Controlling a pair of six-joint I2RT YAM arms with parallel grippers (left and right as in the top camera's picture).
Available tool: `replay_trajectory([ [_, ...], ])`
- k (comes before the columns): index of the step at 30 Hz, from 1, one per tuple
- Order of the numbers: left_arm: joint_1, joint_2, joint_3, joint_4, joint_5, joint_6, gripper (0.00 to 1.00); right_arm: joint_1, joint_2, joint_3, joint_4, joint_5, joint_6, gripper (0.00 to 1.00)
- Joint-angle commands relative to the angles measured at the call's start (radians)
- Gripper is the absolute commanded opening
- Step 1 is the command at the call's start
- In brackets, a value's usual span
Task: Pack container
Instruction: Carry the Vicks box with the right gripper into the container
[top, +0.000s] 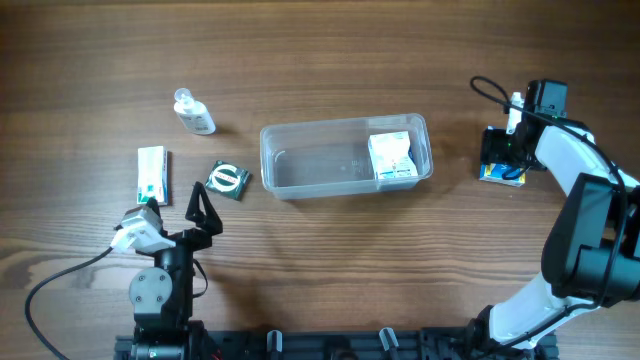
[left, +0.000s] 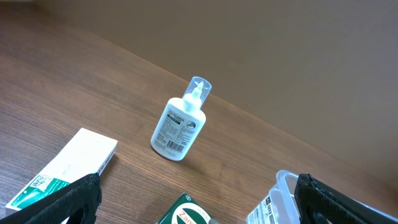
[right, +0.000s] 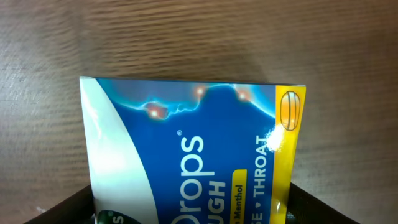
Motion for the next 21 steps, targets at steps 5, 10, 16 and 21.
replay_trajectory([
  [5, 0.005, -0.001, -0.002, -0.002, 0.004, 0.008, 1.0, 0.048, -0.238, 0.078, -0.157, -0.088, 0.254, 0.73],
  [10, 0.005, -0.001, -0.002, -0.002, 0.004, 0.008, 1.0, 0.169, -0.473, 0.08, -0.204, -0.169, 0.282, 0.73],
  [16, 0.005, -0.001, -0.002, -0.002, 0.004, 0.008, 1.0, 0.421, -0.654, 0.079, -0.306, -0.169, 0.411, 0.71],
  [21, 0.005, -0.001, -0.002, -0.002, 0.004, 0.008, 1.0, 0.623, -0.617, 0.069, -0.305, -0.066, 0.505, 0.7],
])
